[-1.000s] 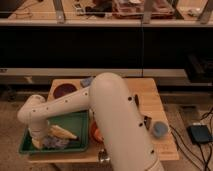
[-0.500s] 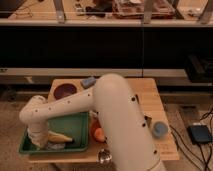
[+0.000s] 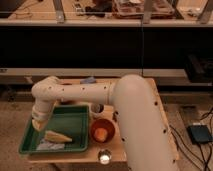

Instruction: Place towel in plastic cup

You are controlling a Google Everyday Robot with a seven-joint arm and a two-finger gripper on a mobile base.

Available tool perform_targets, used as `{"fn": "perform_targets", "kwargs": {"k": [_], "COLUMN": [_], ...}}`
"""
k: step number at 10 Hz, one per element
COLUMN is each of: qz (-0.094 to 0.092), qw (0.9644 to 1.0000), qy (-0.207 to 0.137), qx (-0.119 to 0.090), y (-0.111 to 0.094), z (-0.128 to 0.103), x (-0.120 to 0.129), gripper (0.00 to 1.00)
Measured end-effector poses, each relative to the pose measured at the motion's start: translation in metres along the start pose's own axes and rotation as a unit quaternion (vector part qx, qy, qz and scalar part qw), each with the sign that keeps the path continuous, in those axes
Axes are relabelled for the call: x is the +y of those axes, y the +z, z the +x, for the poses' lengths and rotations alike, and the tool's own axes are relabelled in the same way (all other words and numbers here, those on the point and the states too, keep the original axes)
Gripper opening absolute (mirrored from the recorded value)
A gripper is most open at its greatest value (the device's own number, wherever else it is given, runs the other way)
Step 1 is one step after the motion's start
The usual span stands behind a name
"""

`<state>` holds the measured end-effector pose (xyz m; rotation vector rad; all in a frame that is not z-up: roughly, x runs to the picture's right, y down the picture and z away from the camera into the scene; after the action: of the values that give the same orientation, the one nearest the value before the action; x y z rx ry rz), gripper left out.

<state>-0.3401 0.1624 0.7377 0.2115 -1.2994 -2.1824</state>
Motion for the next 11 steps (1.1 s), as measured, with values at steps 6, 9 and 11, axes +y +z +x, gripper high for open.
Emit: {"fn": "perform_targets", "kwargs": {"k": [6,9,11], "qz": [-0.027,-0.041,-0.049], "qw": [0.9996,0.9985,0.9980], "qy": [0.006,0.010,0.003], "qx": [-0.008,-0.035,-0.041], "y": [-0.057,-0.040,-0.033], "z": [-0.014,-0.046,-0.068], "x": [0.040,0.012,-0.019], "gripper": [0.30,0.58,0.76]}}
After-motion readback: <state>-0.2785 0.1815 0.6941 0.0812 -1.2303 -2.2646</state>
